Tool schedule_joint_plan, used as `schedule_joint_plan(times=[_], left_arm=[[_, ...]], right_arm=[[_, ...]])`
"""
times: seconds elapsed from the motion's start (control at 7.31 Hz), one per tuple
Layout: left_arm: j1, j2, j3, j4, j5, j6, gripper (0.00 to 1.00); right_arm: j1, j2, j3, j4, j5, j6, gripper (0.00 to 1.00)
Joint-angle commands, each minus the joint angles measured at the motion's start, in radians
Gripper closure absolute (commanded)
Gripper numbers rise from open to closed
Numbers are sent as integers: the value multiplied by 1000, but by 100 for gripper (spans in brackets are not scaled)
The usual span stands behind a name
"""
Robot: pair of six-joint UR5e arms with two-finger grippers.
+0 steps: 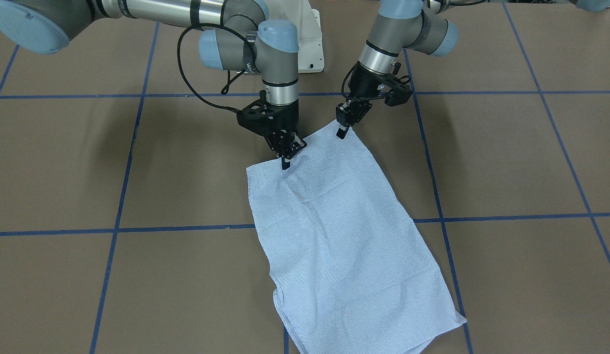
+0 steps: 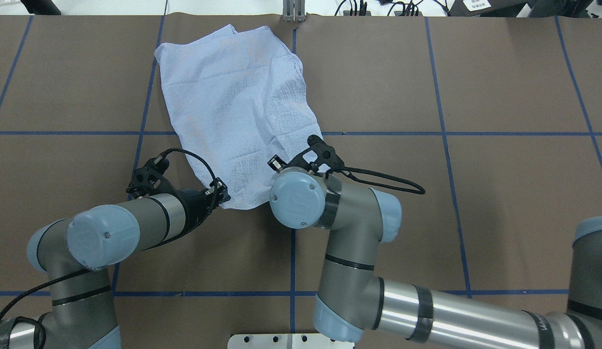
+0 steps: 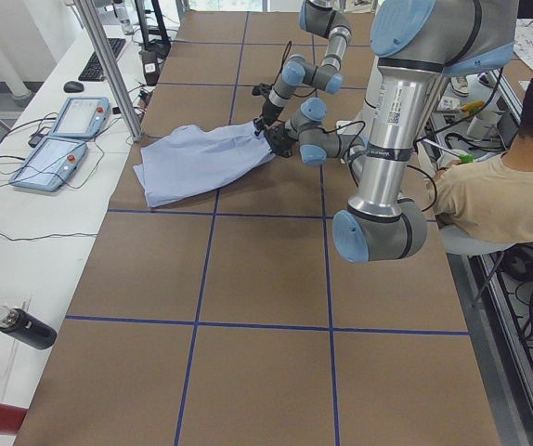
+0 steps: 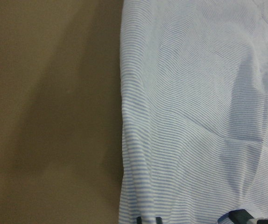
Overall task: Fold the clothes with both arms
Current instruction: 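Lift the near edge with both grippers and fold it away from the robot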
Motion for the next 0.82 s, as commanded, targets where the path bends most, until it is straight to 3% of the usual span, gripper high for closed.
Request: schedule_joint_plan(times=[0.0,0.41,0.68], left_arm=[[35,0,-57,1,1,-1,100],[109,5,-143,2,4,-1,100],[124,28,-232,14,-1,0,100]], right_arm=[[-60,-155,279,-56,-2,-1,100],[-228,-175,489,-238,-122,48,100],[-266,-185,597,-350,-146,62,100]])
